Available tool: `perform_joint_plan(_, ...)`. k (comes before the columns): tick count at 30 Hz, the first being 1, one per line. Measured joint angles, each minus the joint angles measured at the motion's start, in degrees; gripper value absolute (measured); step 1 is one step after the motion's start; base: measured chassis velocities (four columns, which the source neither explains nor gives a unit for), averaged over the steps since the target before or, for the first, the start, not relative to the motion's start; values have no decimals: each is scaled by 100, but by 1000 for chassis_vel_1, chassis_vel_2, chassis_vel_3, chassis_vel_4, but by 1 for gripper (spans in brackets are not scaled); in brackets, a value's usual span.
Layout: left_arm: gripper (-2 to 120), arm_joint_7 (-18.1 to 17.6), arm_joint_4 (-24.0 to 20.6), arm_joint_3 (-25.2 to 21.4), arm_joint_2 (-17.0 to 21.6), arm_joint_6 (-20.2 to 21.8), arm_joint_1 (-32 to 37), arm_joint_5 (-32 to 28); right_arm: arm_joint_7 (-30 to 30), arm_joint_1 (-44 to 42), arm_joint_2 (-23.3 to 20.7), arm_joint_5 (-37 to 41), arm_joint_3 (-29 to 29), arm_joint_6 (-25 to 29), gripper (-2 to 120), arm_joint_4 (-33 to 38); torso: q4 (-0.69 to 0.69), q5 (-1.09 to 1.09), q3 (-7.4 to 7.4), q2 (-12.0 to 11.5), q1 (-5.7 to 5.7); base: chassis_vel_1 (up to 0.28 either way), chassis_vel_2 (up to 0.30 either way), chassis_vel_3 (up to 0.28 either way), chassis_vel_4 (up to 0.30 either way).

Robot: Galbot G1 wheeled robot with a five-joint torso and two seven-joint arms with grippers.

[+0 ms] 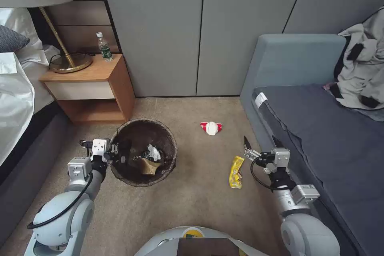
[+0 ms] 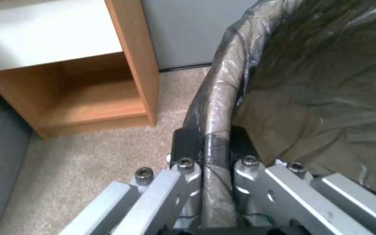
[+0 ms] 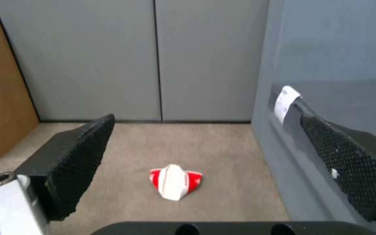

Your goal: Pick up the trash bin, then pick up the garbage from the floor and place it into the trash bin.

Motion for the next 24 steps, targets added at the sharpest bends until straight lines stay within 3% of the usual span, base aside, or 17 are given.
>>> perform_joint_plan(6,3,2,-4,0,1,-1,0,0,32,-41,-30,1,-29,-106,100,-28,-1,0,0,0,0,0,0,0,0)
perform_joint_plan(9,3,2,-15,-23,14,-1,1,-11,427,-51,-114,48,-113,-602,100,-243,-1,0,0,0,0,0,0,0,0)
perform_joint_plan(12,3,2,-15,-24,13,-1,1,-12,561,-20,-138,104,-166,-744,100,-357,-1,0,0,0,0,0,0,0,0)
perform_joint_plan(18,3,2,-15,-25,13,-3,1,-13,1036,329,-222,653,-384,-1271,100,-940,0,0,0,0,0,0,0,0,0)
perform_joint_plan(24,3,2,-14,-25,14,-4,-2,-14,1176,697,-266,965,-475,-1426,100,-1576,-1,0,0,0,0,0,0,0,0)
